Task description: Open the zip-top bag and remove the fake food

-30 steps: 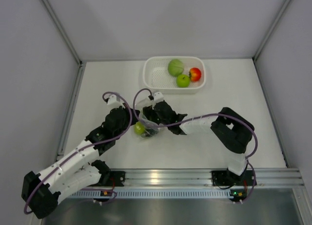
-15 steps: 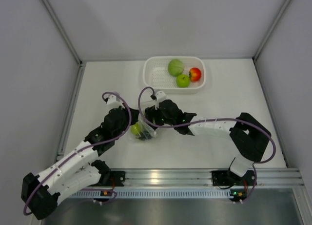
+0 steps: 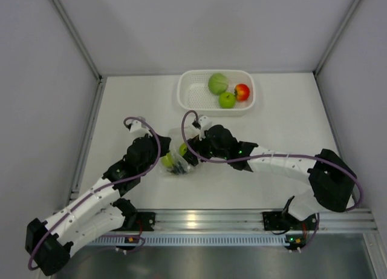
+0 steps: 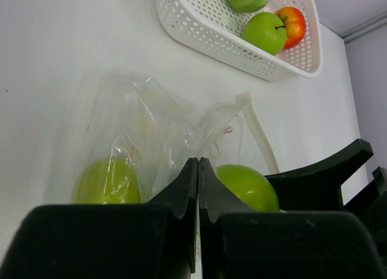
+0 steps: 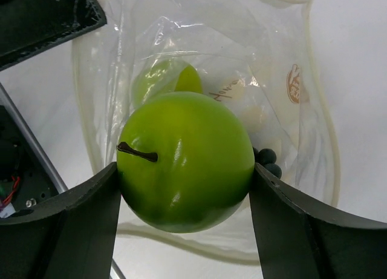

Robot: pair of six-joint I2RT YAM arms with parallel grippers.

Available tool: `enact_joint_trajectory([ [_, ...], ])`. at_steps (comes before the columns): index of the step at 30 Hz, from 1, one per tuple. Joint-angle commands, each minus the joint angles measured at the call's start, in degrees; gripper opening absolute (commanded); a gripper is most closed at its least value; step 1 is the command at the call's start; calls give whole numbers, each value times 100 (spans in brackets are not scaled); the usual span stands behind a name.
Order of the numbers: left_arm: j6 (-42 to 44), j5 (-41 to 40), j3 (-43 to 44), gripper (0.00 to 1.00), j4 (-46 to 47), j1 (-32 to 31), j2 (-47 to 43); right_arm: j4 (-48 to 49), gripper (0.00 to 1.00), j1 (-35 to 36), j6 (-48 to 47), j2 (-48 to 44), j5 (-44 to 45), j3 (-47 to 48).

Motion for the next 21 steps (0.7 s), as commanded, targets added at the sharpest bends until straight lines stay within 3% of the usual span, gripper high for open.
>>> enact_joint_trajectory([
  [1, -15, -56, -74, 0, 212, 27, -63, -93, 34, 83, -142, -491, -121, 149],
  [10, -190, -74, -250, 0, 204, 27, 7, -647, 35, -101, -247, -1388, 125, 518],
  [13, -243, -39, -285, 0, 212, 27, 7, -735, 35, -582, -239, -1555, 125, 720],
  [21, -375, 31, -347, 0, 204, 27, -159, -875, 35, -2034, -98, -573, 284, 1642],
])
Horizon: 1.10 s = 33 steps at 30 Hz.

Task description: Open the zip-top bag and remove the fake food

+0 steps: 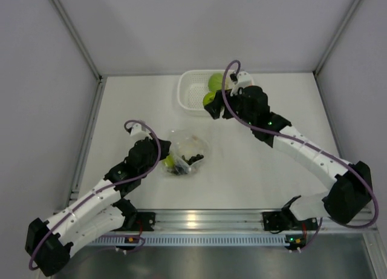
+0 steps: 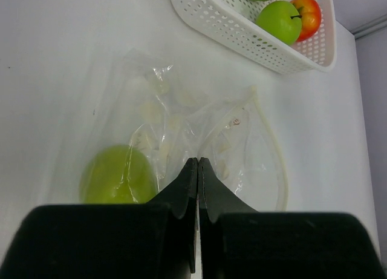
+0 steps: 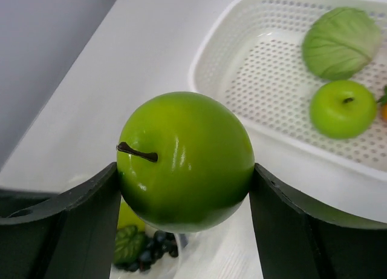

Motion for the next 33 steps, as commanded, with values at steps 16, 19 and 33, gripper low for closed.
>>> enact_joint_trajectory([
  [16, -271, 352, 258, 0, 175, 27, -357, -1861, 41, -820, -467, 4576, 1359, 4773],
  [19, -236, 379, 407, 0, 105, 27, -375, -1853, 45, -811, -652, 4850, 1253, 5064],
  [33, 177, 440, 1032, 0, -132, 27, -94, -2002, 99, -811, -978, 4711, 928, 5179],
])
